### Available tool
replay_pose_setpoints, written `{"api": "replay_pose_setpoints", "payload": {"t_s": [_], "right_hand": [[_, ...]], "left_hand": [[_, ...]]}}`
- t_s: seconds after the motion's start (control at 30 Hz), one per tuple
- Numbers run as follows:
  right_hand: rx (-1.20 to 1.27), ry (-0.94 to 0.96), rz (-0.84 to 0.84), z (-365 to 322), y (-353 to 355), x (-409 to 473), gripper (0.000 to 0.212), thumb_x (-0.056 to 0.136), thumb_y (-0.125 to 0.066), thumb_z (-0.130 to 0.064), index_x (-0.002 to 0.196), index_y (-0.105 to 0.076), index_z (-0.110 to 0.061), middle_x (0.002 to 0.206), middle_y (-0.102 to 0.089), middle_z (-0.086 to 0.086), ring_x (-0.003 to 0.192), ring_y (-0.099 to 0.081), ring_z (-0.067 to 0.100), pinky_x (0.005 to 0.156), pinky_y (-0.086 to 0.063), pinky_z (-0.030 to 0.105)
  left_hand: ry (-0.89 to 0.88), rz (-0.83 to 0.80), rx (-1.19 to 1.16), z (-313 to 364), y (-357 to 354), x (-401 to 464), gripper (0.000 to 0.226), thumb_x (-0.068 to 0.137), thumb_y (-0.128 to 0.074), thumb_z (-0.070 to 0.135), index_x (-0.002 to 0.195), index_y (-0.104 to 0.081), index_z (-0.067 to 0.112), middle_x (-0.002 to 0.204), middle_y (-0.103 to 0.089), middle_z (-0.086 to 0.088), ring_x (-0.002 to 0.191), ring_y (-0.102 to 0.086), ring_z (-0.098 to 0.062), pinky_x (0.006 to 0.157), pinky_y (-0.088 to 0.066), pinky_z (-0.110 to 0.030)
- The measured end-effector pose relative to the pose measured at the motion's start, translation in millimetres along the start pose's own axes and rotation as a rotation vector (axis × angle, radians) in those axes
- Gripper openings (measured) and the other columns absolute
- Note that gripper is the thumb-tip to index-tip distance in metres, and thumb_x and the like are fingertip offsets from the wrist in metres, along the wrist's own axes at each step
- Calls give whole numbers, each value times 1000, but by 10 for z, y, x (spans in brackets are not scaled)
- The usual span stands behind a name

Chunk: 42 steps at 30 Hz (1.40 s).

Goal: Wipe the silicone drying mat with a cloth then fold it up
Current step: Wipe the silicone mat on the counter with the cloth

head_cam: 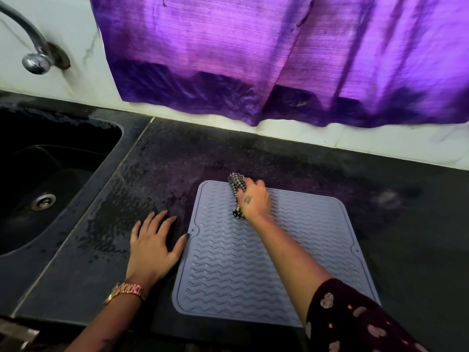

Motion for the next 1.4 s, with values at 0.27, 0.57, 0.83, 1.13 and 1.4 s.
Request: {"api": "replay_pose_setpoints", "payload": {"t_s": [0.27,0.57,0.83,1.13,1.4], "right_hand": [[-76,-175,95,1008,596,-39,41,95,-46,-28,135,-46,-18,120,-49,17,104,-55,35,87,-45,37],[-222,-352,152,1957,1085,-113,40,93,-51,-30,131,-51,-22,119,-52,21,108,-54,40,88,-45,41],[-119,-464,359,1994,1352,-405,37,88,-57,-27,120,-55,-9,117,-49,25,100,-54,46,85,-45,43],[266,97,16,-307,-108,-1038,40,88,-57,-34,127,-52,-23,117,-56,3,94,-53,13,73,-42,6],[146,108,0,-275,-204,-1065,42,93,-48,-36,132,-47,-21,120,-49,10,99,-57,29,81,-47,35]], "left_hand": [[3,2,11,-15,-13,-3,76,78,-23,68,129,-55,22,143,-46,-3,138,-32,-25,115,-14,-46],[4,4,12,-15,-12,1,76,78,-22,68,130,-54,22,144,-45,-2,139,-31,-24,115,-12,-45],[13,1,19,4,10,0,82,76,-16,70,134,-50,24,146,-41,-1,141,-27,-23,116,-9,-43],[7,-12,7,-11,-10,7,82,76,-16,70,134,-50,23,147,-41,-2,141,-26,-23,116,-9,-44],[-3,-7,-8,-18,-24,17,83,75,-17,69,133,-51,21,146,-42,-5,140,-27,-25,115,-9,-44]]}}
Point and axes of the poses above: each hand's wrist, its own x-axis towards the middle knuckle, its own y-axis out of the back of the hand, z = x × y, the point moved 7 cm from there along x, towards the middle knuckle
